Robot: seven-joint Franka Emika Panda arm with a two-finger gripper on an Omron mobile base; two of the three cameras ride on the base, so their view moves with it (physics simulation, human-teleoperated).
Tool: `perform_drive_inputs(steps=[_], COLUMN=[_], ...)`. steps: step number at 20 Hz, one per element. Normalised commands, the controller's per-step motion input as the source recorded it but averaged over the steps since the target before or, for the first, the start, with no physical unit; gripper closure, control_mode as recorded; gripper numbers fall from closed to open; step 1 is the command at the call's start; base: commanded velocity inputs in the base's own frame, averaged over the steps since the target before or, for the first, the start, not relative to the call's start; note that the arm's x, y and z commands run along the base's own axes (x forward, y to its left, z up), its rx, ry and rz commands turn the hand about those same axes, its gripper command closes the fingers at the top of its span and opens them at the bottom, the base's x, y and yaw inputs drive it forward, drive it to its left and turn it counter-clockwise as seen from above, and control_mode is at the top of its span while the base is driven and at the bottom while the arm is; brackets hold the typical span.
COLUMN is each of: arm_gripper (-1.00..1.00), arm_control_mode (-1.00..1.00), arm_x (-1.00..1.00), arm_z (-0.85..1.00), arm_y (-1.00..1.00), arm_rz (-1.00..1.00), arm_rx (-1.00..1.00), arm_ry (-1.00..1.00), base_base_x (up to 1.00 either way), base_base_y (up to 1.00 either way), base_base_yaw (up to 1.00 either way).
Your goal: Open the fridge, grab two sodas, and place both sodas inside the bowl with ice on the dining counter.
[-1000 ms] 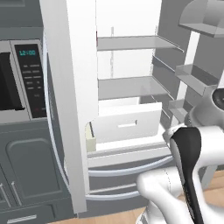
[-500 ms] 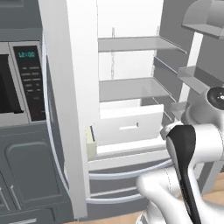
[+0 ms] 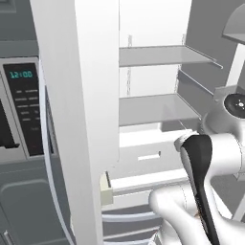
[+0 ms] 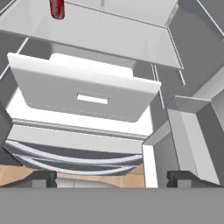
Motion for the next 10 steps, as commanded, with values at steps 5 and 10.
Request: perform_drive_inputs(steps=[5,10], arm_gripper=[-1.00,-1.00], arm_control_mode=[1.00,1.00], arm_x=[0.00,0.00], arm_z=[0.00,0.00], arm_y=[0.00,0.00], arm_rz=[0.00,0.00], arm_rx=[0.00,0.00], arm_ry=[0.00,0.00], base_base_x=[0.59,0.56], base_base_y=[0.02,0.05], base_base_yaw=[0.00,0.00])
